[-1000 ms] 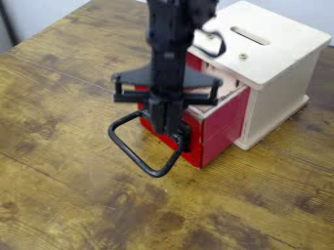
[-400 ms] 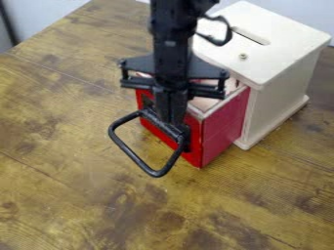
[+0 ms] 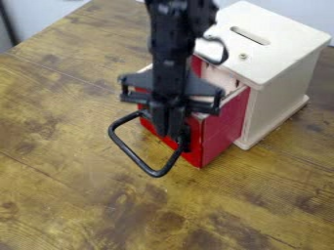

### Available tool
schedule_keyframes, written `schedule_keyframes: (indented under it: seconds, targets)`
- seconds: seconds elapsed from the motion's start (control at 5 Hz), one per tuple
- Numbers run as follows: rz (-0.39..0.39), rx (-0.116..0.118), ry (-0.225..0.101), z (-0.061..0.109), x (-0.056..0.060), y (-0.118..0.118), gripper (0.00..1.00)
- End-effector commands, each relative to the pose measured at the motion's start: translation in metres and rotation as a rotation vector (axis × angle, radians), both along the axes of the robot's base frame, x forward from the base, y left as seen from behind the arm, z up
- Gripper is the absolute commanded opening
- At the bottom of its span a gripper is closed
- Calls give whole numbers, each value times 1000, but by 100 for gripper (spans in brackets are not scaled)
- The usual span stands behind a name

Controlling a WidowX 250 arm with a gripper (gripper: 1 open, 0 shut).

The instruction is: Close the drawer

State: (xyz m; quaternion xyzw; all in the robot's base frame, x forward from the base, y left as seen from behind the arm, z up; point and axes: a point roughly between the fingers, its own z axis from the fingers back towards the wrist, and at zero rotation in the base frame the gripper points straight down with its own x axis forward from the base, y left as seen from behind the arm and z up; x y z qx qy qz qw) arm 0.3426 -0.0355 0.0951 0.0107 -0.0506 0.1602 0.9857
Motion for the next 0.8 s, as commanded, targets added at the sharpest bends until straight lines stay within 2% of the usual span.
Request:
schedule_keyframes:
  seconds: [0.0, 0.2, 0.4, 0.6]
  targets:
    - [-33, -8, -53, 8, 5, -8, 0]
    - [-95, -12, -45, -10, 13, -14, 0]
    - [-154, -27, -64, -28, 26, -21, 0]
    - [-217, -46, -88, -36, 33, -20, 0]
